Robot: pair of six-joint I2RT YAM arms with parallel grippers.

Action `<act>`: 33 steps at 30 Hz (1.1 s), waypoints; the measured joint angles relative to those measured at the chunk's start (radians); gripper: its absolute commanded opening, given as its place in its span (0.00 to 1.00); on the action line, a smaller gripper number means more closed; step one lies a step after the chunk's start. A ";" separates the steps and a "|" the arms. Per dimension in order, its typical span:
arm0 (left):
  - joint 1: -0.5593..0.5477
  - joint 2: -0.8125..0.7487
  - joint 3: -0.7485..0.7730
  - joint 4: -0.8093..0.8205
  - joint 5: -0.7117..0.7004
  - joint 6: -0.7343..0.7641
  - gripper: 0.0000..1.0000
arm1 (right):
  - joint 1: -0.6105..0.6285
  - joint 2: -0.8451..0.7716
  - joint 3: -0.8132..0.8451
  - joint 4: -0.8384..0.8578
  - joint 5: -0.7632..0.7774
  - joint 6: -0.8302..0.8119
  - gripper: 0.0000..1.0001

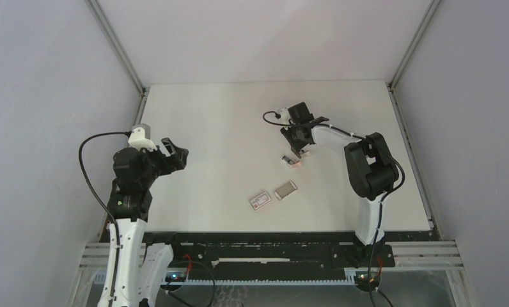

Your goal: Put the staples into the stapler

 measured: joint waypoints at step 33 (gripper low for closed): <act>0.006 0.000 0.000 0.000 -0.008 0.000 0.88 | -0.188 -0.007 0.008 -0.010 -0.273 0.204 0.31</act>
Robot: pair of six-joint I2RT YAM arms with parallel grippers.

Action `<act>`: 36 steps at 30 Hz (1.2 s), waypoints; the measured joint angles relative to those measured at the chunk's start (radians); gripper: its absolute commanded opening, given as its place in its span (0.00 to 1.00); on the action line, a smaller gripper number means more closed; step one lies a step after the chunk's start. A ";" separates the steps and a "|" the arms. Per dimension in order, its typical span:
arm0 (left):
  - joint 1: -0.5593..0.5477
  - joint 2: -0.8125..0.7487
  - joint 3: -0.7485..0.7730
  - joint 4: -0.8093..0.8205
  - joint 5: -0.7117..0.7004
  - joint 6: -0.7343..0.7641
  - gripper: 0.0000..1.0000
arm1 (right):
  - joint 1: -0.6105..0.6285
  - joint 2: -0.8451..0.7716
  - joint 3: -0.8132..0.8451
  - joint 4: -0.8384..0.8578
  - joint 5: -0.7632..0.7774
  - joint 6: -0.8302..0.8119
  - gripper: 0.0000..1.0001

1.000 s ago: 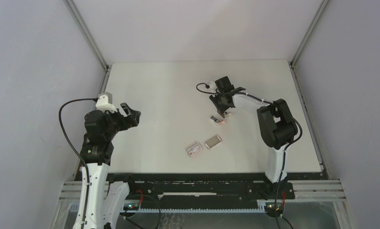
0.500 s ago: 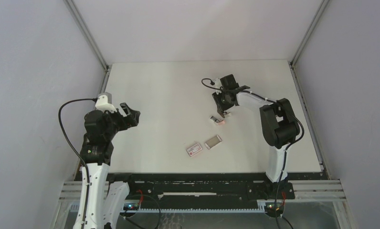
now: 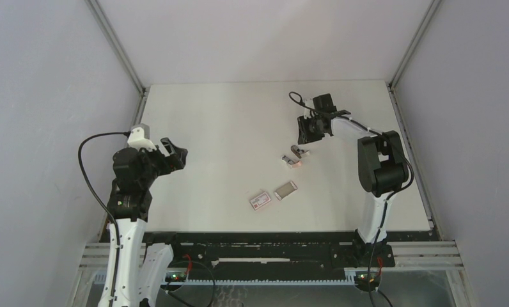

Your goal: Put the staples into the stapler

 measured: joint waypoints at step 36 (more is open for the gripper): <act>0.002 0.000 0.000 0.000 0.000 0.000 0.87 | -0.013 0.084 0.100 -0.095 -0.089 0.036 0.24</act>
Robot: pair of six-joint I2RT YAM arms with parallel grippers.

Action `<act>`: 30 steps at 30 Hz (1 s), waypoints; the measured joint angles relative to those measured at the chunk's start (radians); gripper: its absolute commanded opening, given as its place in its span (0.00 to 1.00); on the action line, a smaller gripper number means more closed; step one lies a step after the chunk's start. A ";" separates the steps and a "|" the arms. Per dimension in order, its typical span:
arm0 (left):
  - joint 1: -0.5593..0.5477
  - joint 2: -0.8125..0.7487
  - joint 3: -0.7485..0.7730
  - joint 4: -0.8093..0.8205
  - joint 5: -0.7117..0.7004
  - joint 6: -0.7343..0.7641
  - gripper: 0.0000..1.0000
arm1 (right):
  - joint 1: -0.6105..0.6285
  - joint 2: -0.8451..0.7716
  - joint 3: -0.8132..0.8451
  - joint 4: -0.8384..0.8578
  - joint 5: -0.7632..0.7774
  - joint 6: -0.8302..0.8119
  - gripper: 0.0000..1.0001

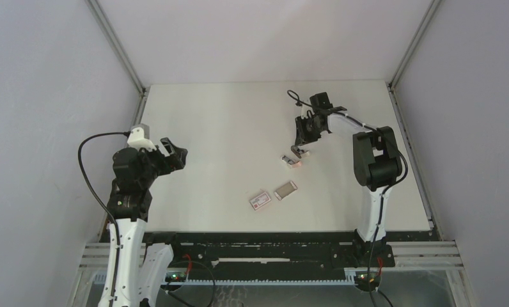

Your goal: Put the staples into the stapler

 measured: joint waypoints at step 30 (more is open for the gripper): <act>0.001 0.000 0.000 0.000 0.000 0.000 0.87 | -0.007 0.029 0.016 -0.014 -0.038 0.005 0.09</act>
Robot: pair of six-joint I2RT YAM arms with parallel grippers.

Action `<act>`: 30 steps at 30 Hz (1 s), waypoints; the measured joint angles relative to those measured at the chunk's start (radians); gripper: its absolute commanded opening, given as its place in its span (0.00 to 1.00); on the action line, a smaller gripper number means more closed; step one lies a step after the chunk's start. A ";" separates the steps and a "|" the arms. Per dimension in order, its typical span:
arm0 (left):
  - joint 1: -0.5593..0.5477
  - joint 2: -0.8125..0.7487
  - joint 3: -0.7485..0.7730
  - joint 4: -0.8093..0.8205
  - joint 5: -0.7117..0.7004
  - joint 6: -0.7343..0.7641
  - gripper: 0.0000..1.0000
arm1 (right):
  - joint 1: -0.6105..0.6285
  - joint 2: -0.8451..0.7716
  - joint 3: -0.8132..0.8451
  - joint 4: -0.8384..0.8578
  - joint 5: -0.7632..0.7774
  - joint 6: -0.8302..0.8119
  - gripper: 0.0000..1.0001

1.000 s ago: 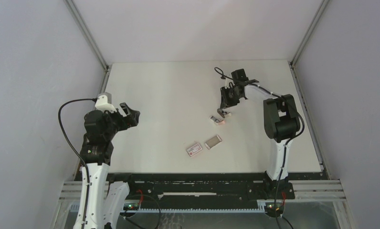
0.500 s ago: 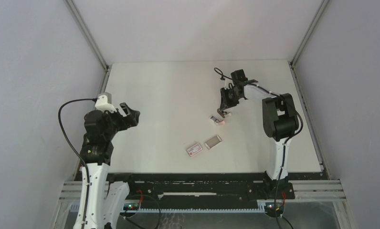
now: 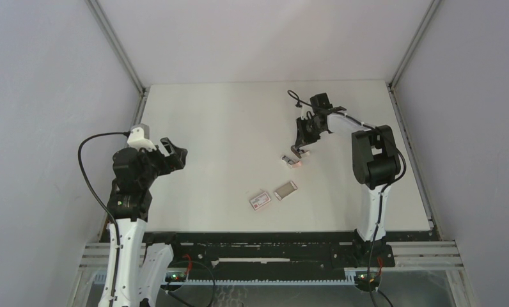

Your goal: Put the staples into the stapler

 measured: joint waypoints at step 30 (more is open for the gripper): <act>0.002 0.000 0.000 0.000 0.000 0.000 0.87 | 0.043 -0.105 -0.017 0.015 -0.118 0.047 0.07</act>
